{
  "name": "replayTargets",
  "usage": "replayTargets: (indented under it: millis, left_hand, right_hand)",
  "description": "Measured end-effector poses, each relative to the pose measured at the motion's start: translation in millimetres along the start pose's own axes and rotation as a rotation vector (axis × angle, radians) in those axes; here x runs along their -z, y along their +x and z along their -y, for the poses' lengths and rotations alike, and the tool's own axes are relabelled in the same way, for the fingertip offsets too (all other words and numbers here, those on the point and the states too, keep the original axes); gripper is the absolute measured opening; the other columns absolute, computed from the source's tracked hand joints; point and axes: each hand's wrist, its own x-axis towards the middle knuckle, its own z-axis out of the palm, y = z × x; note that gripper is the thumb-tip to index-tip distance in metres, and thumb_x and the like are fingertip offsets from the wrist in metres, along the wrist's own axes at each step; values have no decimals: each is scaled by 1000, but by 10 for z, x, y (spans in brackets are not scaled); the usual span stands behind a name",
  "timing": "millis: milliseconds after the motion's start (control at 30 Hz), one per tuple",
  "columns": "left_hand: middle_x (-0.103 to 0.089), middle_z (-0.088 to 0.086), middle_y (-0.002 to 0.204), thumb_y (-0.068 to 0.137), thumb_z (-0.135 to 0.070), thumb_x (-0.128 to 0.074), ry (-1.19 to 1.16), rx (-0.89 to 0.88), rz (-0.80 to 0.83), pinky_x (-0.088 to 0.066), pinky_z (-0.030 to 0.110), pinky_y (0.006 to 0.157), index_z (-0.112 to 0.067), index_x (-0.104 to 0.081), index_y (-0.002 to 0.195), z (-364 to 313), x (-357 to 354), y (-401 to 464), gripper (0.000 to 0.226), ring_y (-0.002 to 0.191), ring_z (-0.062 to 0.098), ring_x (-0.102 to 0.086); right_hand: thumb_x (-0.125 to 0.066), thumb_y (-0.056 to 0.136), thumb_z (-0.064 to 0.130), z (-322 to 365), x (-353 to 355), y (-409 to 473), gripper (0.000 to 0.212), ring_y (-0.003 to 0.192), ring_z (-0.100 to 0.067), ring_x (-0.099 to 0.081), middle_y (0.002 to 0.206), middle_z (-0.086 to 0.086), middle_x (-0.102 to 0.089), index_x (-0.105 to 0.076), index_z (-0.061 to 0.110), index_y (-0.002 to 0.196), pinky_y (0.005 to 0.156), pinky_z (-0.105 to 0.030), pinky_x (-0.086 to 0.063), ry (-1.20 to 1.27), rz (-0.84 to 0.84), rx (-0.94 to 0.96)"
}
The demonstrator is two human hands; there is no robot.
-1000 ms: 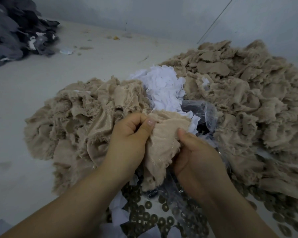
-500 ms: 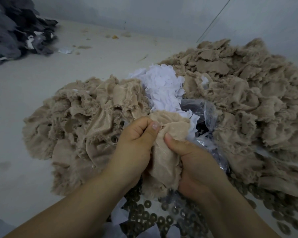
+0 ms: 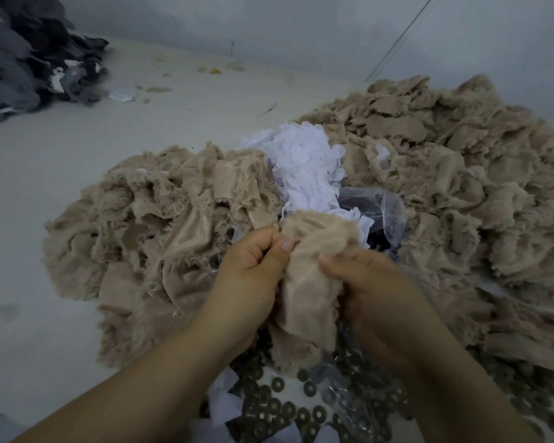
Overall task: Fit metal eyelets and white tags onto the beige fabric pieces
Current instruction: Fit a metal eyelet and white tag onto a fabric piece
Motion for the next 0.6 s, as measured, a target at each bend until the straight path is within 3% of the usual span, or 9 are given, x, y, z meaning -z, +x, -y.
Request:
replayTargets:
  millis: [100,167,200,267,333,467,600]
  left_hand:
    - [-47,-1,63,97,-31,-55,11,-9,-30,-36,25,54,-19,-57,66,26,77,7,34,59,12,-39]
    - [-51,0,65,99,-31,-53,-6,-1,-36,-39,28,57,-20,-60,68,44,94,24,33,62,14,-42]
    - [-53,2,67,99,-31,-53,-17,7,-39,-40,31,59,-19,-62,70,52,96,33,32,63,16,-44]
    - [-54,2,68,97,-33,-54,-27,20,-41,-40,34,61,-19,-63,71,60,85,44,31,64,17,-45]
    - [-53,-1,66,90,-40,-56,-27,17,-37,-41,31,60,-22,-63,68,58,71,50,29,63,14,-45]
    - [-50,-7,61,94,-37,-56,-18,3,-39,-41,24,55,-24,-60,65,82,54,57,32,59,9,-44]
    - [-45,-12,57,90,-39,-55,-16,-19,-33,-38,18,51,-26,-57,61,71,44,59,32,54,4,-39]
  right_hand:
    - [-63,90,21,175,226,55,20,63,-10,-65,71,3,-72,-75,18,75,53,-18,-50,-401,-335,341]
    - [-63,91,21,245,463,177,18,60,-5,-62,69,9,-70,-71,24,75,57,-18,-49,-812,-613,521]
    - [-64,92,19,258,563,256,16,67,-9,-65,76,8,-73,-72,28,81,64,-22,-50,-1038,-675,501]
    - [-64,92,14,203,727,418,17,83,-23,-69,95,-5,-77,-78,19,101,74,-22,-44,-1326,-667,330]
    - [-64,91,8,81,830,545,22,87,-30,-68,100,-12,-76,-77,13,108,71,-25,-41,-1435,-579,261]
    - [-61,88,5,-44,924,675,20,72,-30,-61,87,-17,-73,-79,9,98,61,-31,-34,-1553,-463,309]
    - [-66,88,10,-53,976,688,14,56,-17,-44,74,-13,-72,-79,7,82,47,-21,-25,-1544,-444,348]
